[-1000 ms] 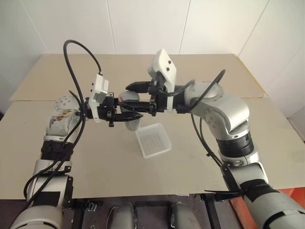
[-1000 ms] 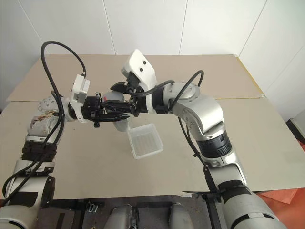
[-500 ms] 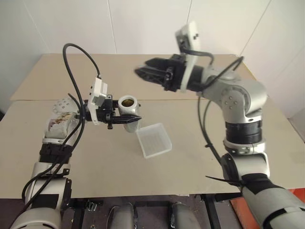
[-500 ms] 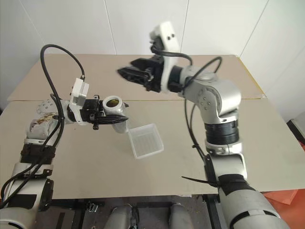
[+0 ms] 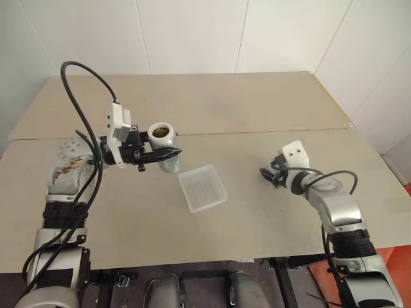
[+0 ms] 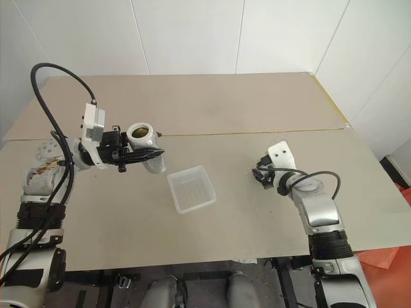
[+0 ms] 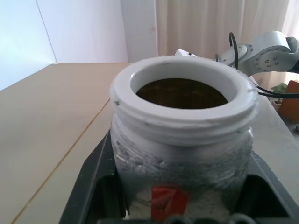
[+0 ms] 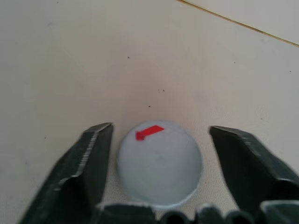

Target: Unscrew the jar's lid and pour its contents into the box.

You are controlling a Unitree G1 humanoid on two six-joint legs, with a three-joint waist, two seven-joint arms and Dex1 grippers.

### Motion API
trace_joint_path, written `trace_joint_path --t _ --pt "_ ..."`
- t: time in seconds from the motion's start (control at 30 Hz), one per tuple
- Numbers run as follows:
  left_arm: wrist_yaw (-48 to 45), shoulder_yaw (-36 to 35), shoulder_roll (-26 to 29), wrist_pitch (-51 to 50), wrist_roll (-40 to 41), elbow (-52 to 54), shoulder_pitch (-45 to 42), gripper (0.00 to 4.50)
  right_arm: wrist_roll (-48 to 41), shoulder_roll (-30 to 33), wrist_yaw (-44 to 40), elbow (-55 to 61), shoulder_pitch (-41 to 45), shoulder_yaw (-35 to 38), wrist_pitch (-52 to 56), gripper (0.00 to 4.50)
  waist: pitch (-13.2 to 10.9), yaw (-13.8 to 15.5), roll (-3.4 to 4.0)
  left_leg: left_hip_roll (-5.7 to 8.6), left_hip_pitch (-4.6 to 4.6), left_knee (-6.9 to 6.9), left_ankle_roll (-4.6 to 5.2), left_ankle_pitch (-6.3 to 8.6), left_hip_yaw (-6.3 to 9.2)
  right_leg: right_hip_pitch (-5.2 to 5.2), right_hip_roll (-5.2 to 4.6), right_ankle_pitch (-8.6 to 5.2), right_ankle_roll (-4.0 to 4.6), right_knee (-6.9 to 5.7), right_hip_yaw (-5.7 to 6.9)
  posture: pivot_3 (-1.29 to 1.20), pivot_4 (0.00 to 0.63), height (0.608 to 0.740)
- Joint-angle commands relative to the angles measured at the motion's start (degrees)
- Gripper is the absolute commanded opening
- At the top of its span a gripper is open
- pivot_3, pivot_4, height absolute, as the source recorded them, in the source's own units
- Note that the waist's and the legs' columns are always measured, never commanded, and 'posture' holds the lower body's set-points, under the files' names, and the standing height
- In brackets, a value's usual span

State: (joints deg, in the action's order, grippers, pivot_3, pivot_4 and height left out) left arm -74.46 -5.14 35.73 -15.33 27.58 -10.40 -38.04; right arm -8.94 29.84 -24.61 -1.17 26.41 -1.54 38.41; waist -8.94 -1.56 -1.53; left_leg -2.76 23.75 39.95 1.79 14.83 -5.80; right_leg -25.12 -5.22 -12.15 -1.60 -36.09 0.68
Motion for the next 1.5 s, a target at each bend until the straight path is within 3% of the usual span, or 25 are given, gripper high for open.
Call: trace_joint_path --t 0.03,0.27,0.43,0.57,0.63,0.73,0.87,1.07,1.3,1.4,1.5 --pt "3.5 1.9 0.3 8.4 -6.7 0.6 -1.3 2.03 -3.9 3.5 -4.6 5.8 2.3 4.1 3.0 4.43 0.0 0.5 0.00 0.00 0.01 0.00 0.03 0.02 0.02 0.00 0.00 0.00 0.00 0.03 0.00 0.00 0.150 0.740" --pt "21.6 10.7 -1.0 53.3 -34.2 -15.2 -10.2 2.03 -28.0 15.2 -22.8 17.2 7.2 11.8 25.9 4.43 0.0 2.3 0.00 0.03 0.06 0.01 0.09 0.05 -0.03 0.06 -0.04 0.05 0.05 0.16 0.10 0.00 0.150 0.740" --pt "53.7 17.1 -0.4 78.7 -65.7 -25.1 -19.1 2.03 -36.8 20.0 -31.8 17.3 12.0 7.7 33.6 4.43 0.0 2.4 0.00 0.04 0.05 0.04 0.17 0.10 -0.03 0.15 -0.09 0.13 0.02 0.29 0.12 0.00 0.150 0.740" --pt "90.9 30.5 3.0 76.2 -96.9 -23.0 -25.6 2.03 -34.2 21.6 -34.1 16.9 13.7 3.0 29.1 4.43 0.0 2.4 -0.01 0.07 0.09 0.05 0.18 0.10 -0.08 0.11 -0.11 0.16 -0.04 0.26 0.10 0.00 0.150 0.740" --pt "104.0 37.2 3.4 71.9 -106.2 -22.9 -27.6 2.03 -34.3 21.3 -34.3 16.3 14.8 2.6 28.4 4.43 0.0 2.4 -0.01 0.06 0.10 0.06 0.18 0.10 -0.10 0.07 -0.11 0.17 -0.07 0.20 0.08 0.00 0.150 0.740" --pt "114.5 45.2 3.0 66.9 -114.4 -24.5 -29.5 2.03 -34.6 21.3 -34.5 16.5 15.7 2.5 27.7 4.43 0.0 2.4 -0.01 0.03 0.12 0.08 0.18 0.10 -0.13 0.01 -0.11 0.16 -0.08 0.12 0.09 0.00 0.150 0.740" --pt "119.0 50.7 3.1 60.7 -118.8 -26.0 -29.8 2.03 -36.4 20.3 -33.6 17.6 16.5 4.5 27.8 4.43 0.0 2.3 -0.01 0.01 0.24 0.08 0.18 0.10 -0.20 -0.13 -0.10 0.16 -0.07 0.02 0.09 0.00 0.150 0.740" --pt "122.4 53.4 3.0 52.7 -121.1 -25.5 -30.4 2.03 -39.3 19.5 -32.4 19.6 15.9 7.3 27.9 4.43 0.0 2.4 -0.02 0.01 0.42 0.16 0.19 0.10 -0.23 -0.24 -0.12 0.16 -0.08 -0.01 0.14 0.00 0.150 0.740" --pt "121.8 52.4 3.4 53.4 -116.1 -26.6 -30.3 2.03 -39.4 19.5 -31.6 20.6 14.3 7.1 26.7 4.43 0.0 2.4 -0.02 0.01 0.43 0.21 0.23 0.11 -0.24 -0.22 -0.15 0.16 -0.08 -0.02 0.16 0.00 0.150 0.740" --pt "114.4 46.2 3.1 58.5 -102.3 -30.3 -28.3 2.03 -38.3 19.1 -31.6 21.8 12.8 6.8 23.7 4.43 0.0 2.3 -0.02 -0.02 0.42 0.22 0.22 0.10 -0.24 -0.23 -0.15 0.16 -0.08 -0.02 0.16 0.00 0.150 0.740" --pt "94.3 35.1 0.7 60.1 -75.8 -34.8 -23.9 2.03 -33.1 17.9 -30.7 23.7 9.7 5.7 14.7 4.43 0.0 2.1 -0.02 -0.06 0.39 0.26 0.22 0.10 -0.28 -0.23 -0.15 0.16 -0.08 -0.01 0.15 0.00 0.150 0.740"
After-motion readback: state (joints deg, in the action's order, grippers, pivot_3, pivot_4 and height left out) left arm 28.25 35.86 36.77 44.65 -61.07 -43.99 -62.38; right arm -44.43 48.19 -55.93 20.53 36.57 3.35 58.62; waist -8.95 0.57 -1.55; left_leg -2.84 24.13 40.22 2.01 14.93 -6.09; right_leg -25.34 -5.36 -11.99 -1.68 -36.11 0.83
